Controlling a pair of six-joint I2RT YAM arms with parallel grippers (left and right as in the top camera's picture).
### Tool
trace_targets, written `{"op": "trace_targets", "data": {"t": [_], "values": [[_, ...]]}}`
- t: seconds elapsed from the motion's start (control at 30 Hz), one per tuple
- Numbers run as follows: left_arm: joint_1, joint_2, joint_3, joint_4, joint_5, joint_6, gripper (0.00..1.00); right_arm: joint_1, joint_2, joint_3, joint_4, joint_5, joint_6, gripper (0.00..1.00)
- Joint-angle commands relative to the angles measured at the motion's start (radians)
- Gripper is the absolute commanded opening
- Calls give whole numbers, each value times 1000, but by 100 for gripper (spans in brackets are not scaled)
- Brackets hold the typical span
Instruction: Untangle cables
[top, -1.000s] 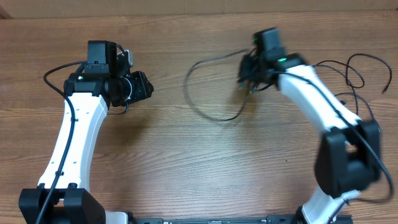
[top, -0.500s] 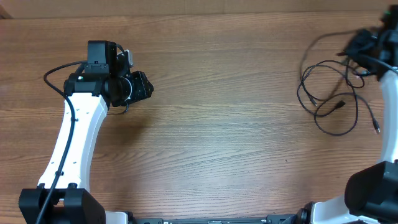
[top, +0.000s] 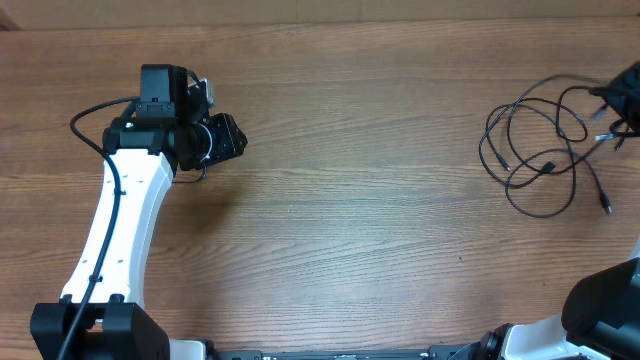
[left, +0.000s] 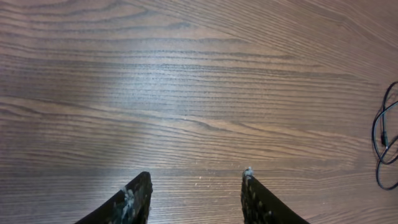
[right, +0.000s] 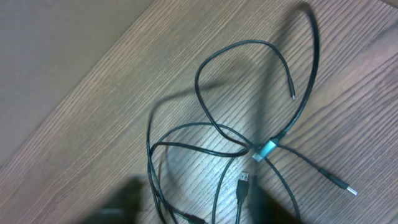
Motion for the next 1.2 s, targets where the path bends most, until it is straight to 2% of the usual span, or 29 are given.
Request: {"op": "trace_targets", "data": {"t": [0.0, 0.27, 0.4, 0.5, 0.63, 0.7, 0.8, 0.9, 1.0, 1.17], "values": [[-7, -23, 10, 8, -3, -4, 49, -2, 2, 20, -3, 5, -9, 92], [-7, -23, 10, 34, -6, 21, 55, 5, 2, 20, -58, -152, -13, 96], [-10, -23, 10, 72, -5, 32, 56, 39, 2, 20, -106, -274, -93, 97], [-30, -23, 10, 116, -6, 83, 57, 106, 2, 20, -148, -356, -182, 100], [-67, -23, 10, 153, -12, 156, 63, 238, 2, 20, -195, -369, -290, 100], [-89, -23, 10, 144, -71, 171, 67, 315, 2, 20, -212, -367, -344, 100], [-123, -21, 10, 74, -198, 173, 78, 433, 3, 20, -226, -282, -375, 100], [-148, -21, 10, -55, -293, 172, 100, 546, 4, 19, -241, -154, -374, 100], [-146, -21, 10, -184, -318, 145, 100, 609, 4, 19, -270, -127, -353, 100], [-121, -21, 10, -372, -317, 29, 100, 633, 3, 11, -353, -125, -225, 100]]}}
